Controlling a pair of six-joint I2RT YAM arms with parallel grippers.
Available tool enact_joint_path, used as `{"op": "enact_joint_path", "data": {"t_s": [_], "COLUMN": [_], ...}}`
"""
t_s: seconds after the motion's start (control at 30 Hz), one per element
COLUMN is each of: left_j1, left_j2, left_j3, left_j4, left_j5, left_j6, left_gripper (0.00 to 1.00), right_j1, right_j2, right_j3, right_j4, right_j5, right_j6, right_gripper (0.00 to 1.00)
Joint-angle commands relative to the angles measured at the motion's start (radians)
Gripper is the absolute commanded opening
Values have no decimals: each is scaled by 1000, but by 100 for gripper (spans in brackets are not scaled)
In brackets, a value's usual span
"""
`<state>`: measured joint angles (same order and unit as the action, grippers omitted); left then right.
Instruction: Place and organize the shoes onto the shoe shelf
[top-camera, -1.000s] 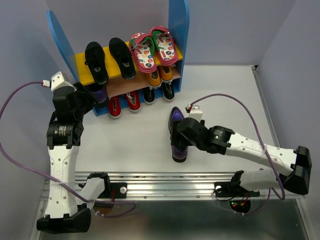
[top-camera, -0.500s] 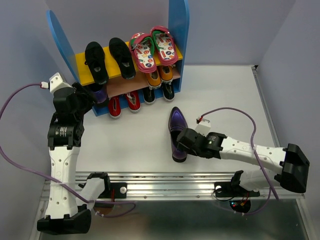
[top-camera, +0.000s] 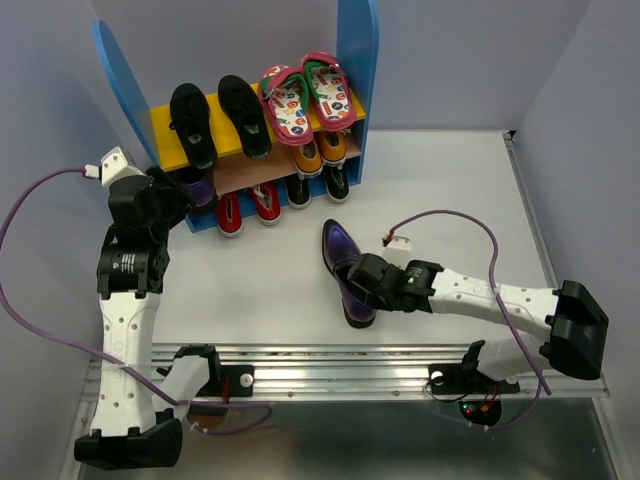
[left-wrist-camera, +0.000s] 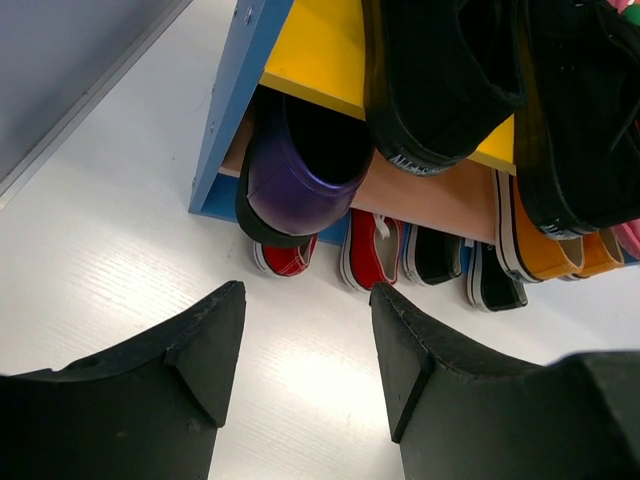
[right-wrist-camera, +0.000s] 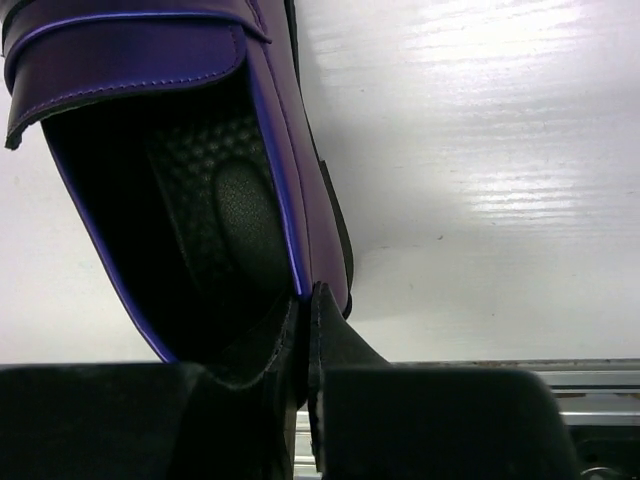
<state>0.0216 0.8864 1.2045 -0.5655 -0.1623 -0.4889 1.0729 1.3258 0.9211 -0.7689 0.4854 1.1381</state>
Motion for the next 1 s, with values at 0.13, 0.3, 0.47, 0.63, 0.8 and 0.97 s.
{"op": "enact_joint_path", "data": {"t_s": [0.13,0.3,0.47,0.63,0.8,0.97], "left_j1": [0,0,0,0,0,0], "left_j2": [40,59,46,36,36,28], "left_j3": [199,302,311,303,306,287], "left_j4": [-20,-45,-43,-34,-43,-22], "left_j5": [-12,-37,-31,-26,-26,-14], "left_j6": [36,69,64,65,73,67], "left_gripper": [64,64,64,64,64,64], "right_j1": [12,21,30,30,30,30], "right_j2": [61,93,110,148,219,325], "right_j3": [263,375,493,620,740,875], "right_j4": [-70,-145,-156,-171,-187,-175], "right_j5": [-24,-40,-47,-30,-7,53], "right_j6": [-189,-219,-270,-314,-357,-385], "right_gripper": [1,1,1,1,1,1]}}
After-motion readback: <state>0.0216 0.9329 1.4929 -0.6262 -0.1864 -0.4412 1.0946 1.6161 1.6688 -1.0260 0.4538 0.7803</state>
